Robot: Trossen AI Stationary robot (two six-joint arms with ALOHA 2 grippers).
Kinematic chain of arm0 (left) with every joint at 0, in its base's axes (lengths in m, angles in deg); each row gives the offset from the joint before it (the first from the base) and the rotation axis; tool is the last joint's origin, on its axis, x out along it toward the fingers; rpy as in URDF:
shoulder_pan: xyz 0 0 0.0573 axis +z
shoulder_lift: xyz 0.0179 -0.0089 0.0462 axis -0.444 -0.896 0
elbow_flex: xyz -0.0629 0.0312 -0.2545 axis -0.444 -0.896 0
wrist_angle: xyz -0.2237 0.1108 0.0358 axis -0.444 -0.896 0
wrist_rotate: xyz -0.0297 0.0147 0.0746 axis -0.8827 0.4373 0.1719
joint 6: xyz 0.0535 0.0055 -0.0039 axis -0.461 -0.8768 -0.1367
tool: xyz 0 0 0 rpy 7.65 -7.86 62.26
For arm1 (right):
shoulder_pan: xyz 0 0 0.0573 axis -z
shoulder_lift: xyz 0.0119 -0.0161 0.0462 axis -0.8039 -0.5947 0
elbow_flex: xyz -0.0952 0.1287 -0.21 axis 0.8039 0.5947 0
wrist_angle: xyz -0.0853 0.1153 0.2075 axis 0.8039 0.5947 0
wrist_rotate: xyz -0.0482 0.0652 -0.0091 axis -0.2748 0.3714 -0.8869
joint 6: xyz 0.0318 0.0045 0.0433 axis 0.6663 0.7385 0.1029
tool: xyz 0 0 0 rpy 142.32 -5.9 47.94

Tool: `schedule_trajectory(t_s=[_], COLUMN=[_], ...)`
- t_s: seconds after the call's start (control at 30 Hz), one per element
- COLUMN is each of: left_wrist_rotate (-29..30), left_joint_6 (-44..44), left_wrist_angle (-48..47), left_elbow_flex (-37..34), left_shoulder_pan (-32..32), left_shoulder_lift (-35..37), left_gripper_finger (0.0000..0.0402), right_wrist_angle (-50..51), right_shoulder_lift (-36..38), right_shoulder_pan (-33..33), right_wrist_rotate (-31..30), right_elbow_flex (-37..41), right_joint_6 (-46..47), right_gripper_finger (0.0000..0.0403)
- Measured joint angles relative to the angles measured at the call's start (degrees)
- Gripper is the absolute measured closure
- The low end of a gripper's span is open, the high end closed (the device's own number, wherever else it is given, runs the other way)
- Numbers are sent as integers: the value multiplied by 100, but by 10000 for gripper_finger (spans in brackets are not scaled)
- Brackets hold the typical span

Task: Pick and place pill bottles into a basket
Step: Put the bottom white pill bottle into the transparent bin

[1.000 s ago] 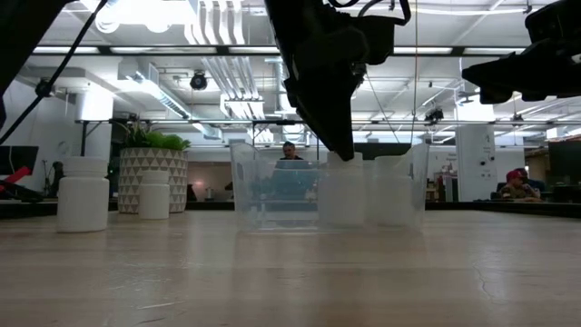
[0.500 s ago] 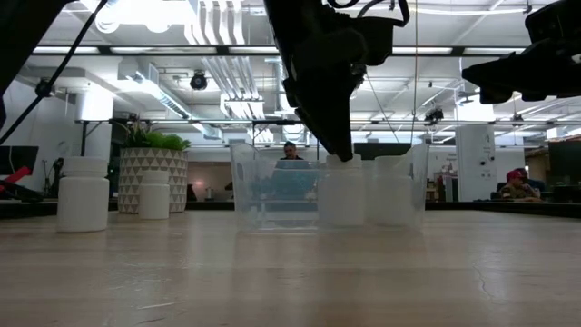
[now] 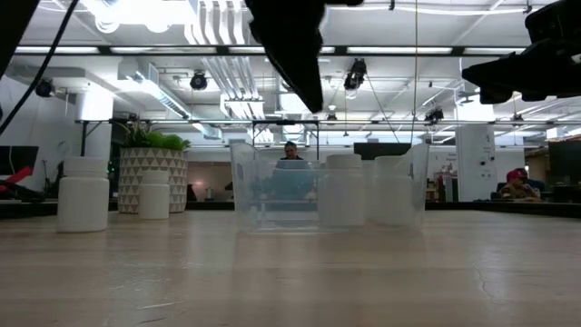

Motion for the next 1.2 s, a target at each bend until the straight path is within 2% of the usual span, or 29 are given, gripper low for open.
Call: schedule_trajectory(t_s=[0.13, 0.3, 0.5, 0.83, 1.2], left_wrist_rotate=[64, 219, 445, 516, -148], left_joint_6=[78, 292, 295, 457, 452], left_wrist_angle=[-317, -404, -325, -157, 553], left_elbow_flex=[-84, -541, -1421, -3075, -4133], left_shoulder_pan=[-279, -644, -1029, -1210, -1219], left_shoulder_lift=[193, 558, 1071, 2093, 3301], left_gripper_finger=[196, 196, 196, 196, 196], right_wrist_angle=[-2, -2, 0, 0, -9], right_shoulder_lift=[-2, -2, -2, 0, 4], right_shoulder_pan=[1, 1, 1, 2, 2], right_wrist_rotate=[2, 2, -5, -2, 0], right_elbow_flex=[0, 0, 0, 0, 0], right_joint_6=[0, 0, 0, 0, 0], right_gripper_finger=[344, 344, 344, 344, 344])
